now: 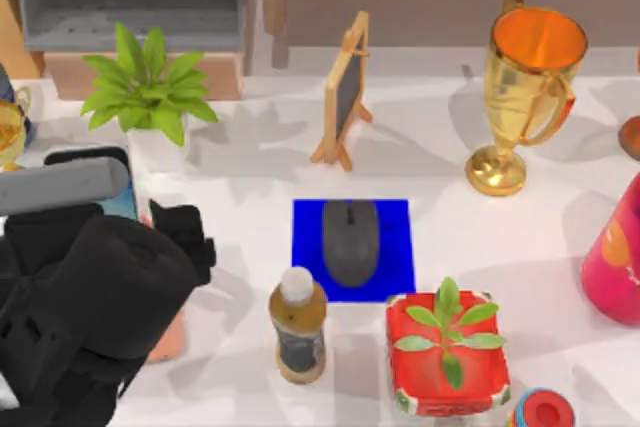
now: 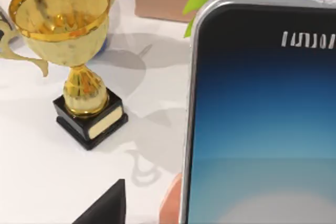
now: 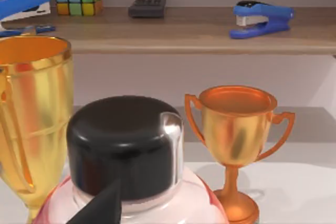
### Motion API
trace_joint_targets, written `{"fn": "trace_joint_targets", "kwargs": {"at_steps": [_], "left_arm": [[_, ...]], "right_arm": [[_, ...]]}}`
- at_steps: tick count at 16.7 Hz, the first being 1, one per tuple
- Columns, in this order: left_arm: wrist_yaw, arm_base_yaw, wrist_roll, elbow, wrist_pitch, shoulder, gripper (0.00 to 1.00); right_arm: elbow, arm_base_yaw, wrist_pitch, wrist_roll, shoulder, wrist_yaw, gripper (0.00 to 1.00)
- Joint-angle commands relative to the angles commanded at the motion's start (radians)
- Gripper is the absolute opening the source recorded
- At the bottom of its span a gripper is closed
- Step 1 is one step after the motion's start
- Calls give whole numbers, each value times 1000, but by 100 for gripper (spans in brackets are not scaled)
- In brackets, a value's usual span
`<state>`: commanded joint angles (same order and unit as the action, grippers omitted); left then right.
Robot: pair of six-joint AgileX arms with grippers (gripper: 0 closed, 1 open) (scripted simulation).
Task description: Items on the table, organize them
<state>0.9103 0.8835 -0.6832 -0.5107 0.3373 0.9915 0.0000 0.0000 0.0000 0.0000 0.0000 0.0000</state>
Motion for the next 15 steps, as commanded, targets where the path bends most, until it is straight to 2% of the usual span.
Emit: {"fn": "trace_joint_targets", "kwargs": {"at_steps": [9,15], "left_arm": [[84,141,-196,-6,220,-53,100],[82,132,-196,-2,219,-59,100]], "right_arm": [[0,0,0,0,0,0,100],[0,0,0,0,0,0,100]]}}
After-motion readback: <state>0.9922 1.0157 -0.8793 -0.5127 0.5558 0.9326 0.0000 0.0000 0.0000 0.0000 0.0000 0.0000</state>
